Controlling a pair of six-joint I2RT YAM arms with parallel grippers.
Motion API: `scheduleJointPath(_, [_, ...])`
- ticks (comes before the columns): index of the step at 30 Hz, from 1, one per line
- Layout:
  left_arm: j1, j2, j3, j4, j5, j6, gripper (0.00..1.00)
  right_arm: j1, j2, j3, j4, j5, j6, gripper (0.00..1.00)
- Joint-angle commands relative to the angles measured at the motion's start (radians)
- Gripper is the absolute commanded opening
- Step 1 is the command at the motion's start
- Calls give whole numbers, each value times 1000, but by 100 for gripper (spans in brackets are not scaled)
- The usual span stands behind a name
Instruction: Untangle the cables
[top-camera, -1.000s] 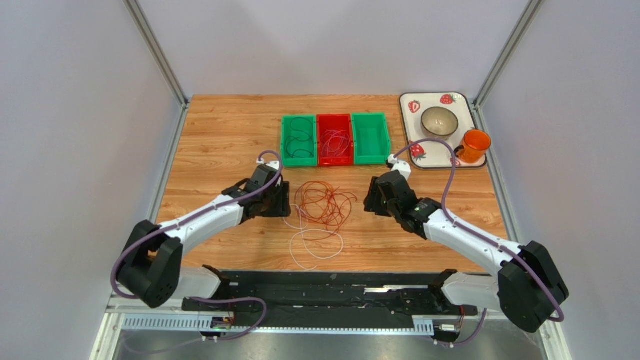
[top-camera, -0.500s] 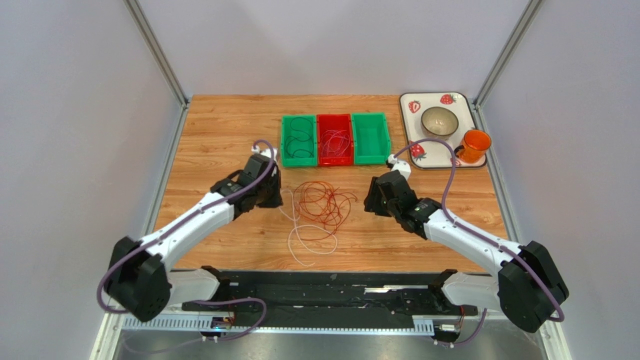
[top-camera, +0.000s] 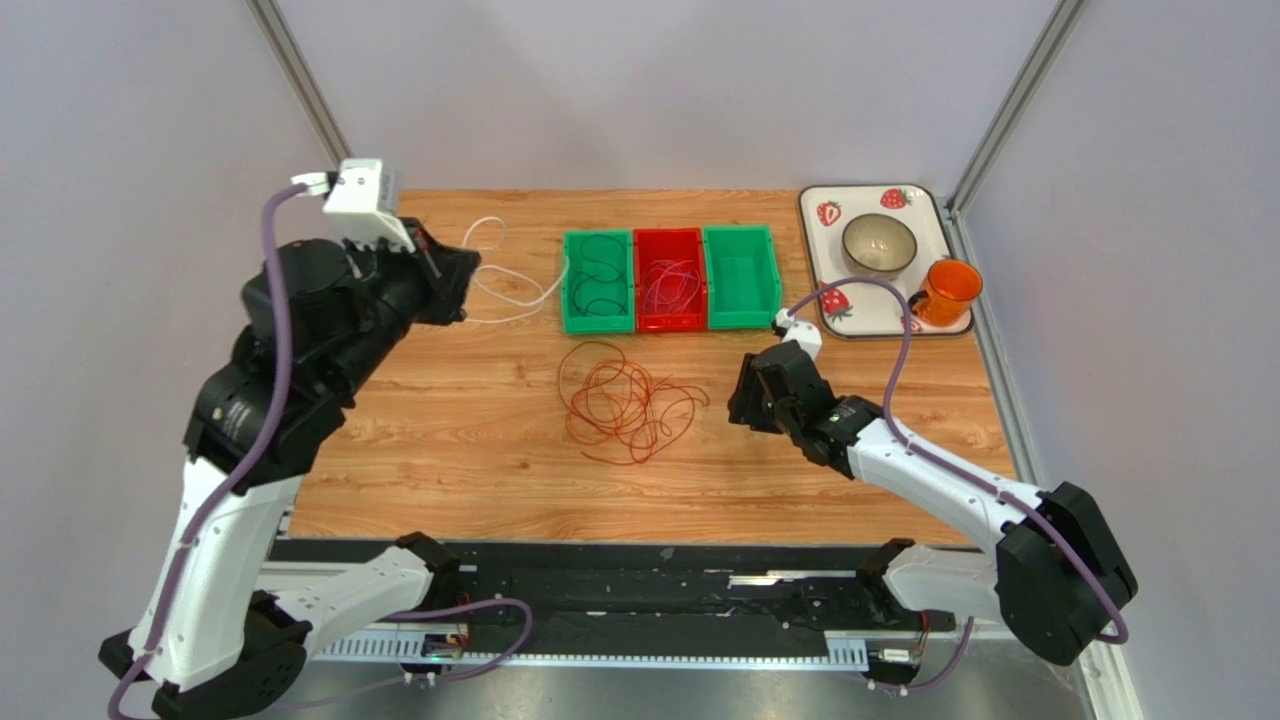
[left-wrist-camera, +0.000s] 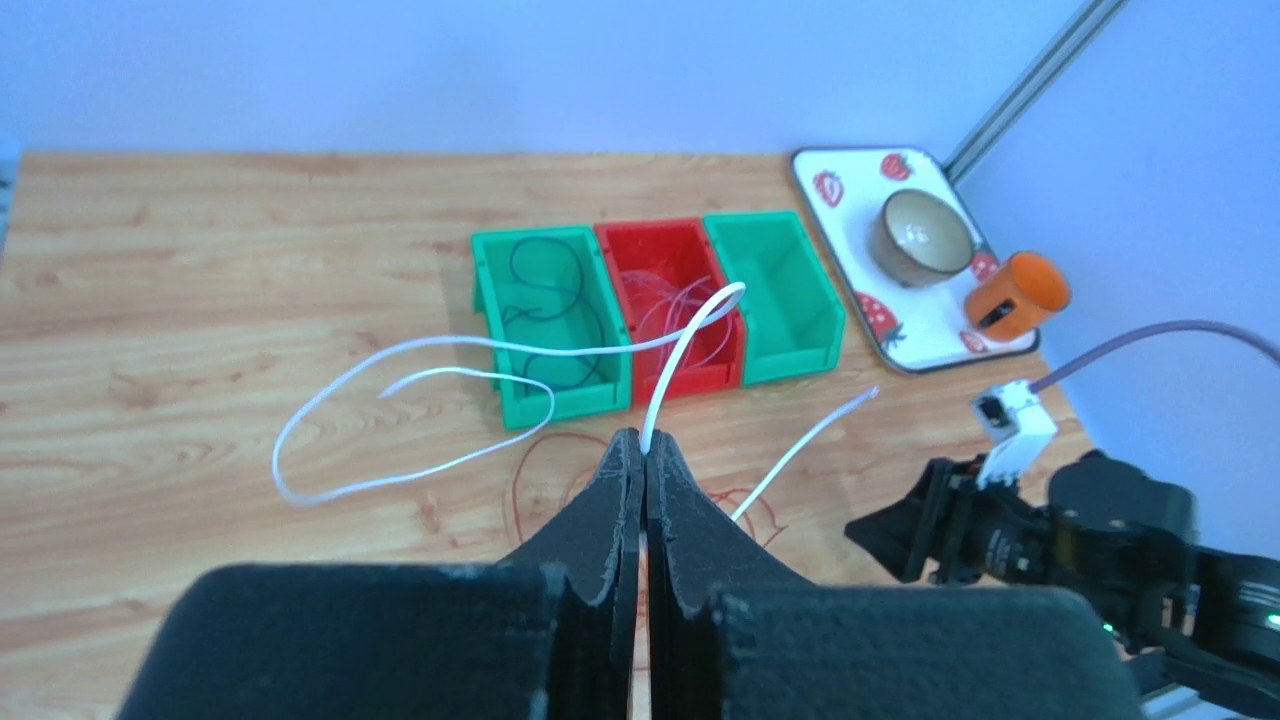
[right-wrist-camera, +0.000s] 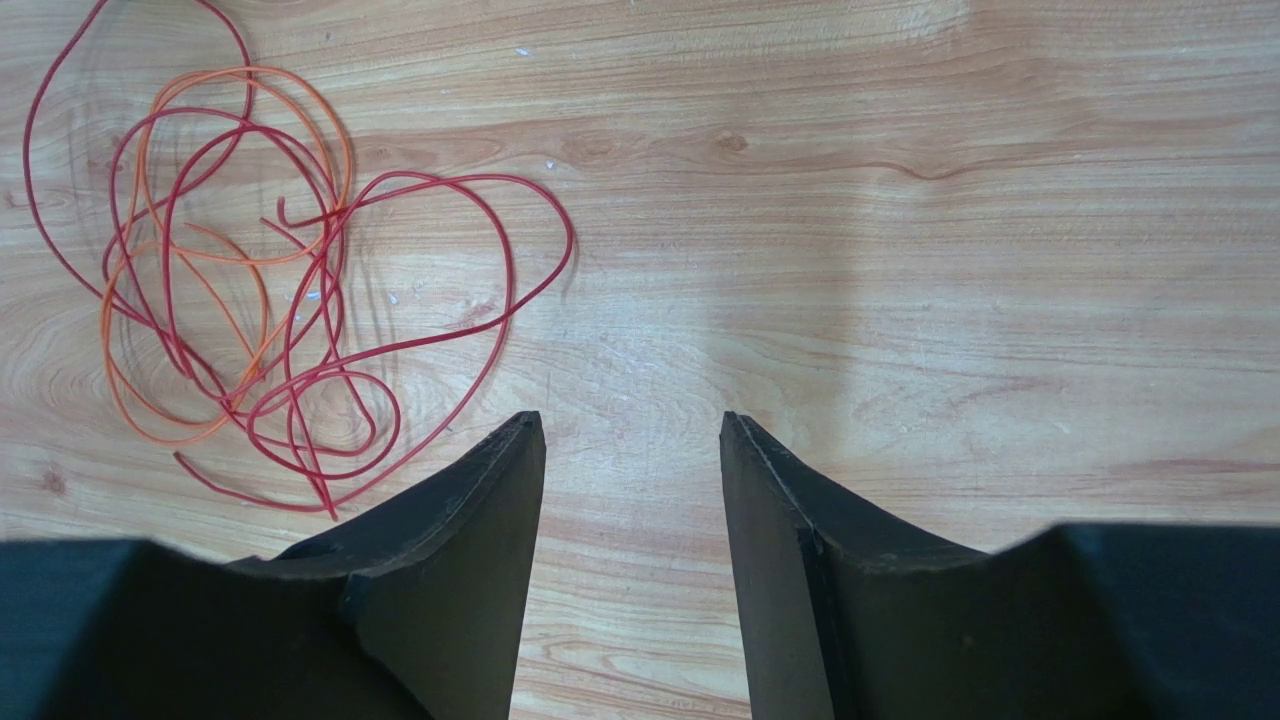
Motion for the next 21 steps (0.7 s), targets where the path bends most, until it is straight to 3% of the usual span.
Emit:
scheduleJointPath(1, [0,-2,119,-58,38,81,0,-2,-10,11,36,17,1,50])
scheduleJointPath(8, [0,-40,54,69,57,136,0,-2,-13,8,36,17,2,50])
scheduleJointPath(11, [0,-49,12,140,-14,153,0,-2,-16,6,35,17,2,50])
scheduleJointPath(21, [0,121,153,230,-40,182,0,-2,-27,-2,41,19,4,50])
